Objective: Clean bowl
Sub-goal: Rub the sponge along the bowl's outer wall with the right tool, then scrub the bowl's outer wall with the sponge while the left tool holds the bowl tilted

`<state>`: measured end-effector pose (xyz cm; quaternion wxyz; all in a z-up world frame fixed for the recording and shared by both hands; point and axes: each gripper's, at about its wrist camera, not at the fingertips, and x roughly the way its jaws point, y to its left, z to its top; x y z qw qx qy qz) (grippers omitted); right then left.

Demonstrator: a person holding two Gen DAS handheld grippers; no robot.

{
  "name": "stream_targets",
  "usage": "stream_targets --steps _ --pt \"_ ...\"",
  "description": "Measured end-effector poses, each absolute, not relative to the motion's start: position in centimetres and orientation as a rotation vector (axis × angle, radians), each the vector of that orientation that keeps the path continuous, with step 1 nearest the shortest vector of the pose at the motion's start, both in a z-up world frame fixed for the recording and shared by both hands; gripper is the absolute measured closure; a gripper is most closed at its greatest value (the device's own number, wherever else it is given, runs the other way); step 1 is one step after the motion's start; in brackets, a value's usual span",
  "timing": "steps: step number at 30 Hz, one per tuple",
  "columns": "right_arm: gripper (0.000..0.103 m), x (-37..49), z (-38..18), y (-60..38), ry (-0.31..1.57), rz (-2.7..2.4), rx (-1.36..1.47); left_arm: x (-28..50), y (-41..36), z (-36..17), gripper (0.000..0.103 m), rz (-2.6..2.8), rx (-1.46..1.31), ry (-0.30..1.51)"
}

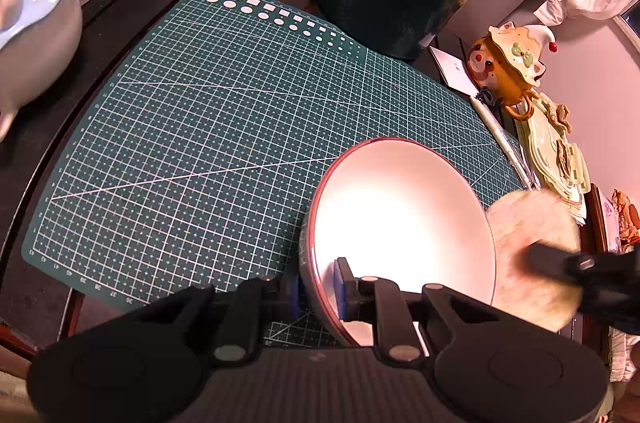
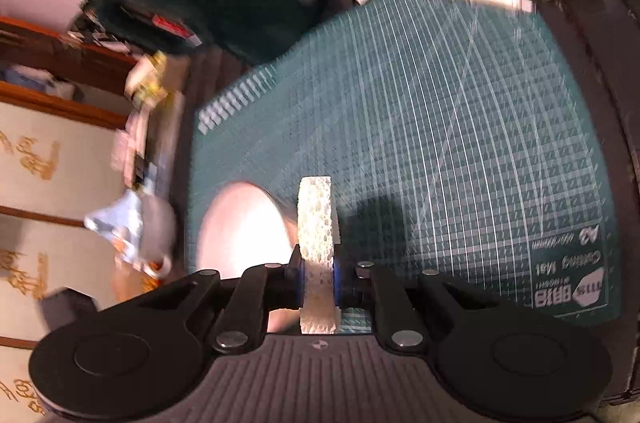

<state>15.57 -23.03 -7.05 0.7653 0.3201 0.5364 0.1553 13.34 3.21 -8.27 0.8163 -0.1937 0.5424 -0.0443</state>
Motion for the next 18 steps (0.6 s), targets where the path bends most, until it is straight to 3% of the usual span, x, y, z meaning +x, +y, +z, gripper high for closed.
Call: stream_targets --steps 4,10,18 --pt "0.091 15.4 -6.4 -23.1 1.137 0.344 0.685 13.4 3.3 -8.3 0.087 -0.096 -0.413 1.158" --pt "0.091 16.3 -9.4 -22.4 1.25 0.326 0.7 13.4 3.2 -8.2 0.087 -0.094 -0.415 1.159" --pt "0.091 15.6 -5.9 -23.4 1.122 0.36 0.706 13.4 3.2 -8.3 0.087 -0.095 -0.415 1.16"
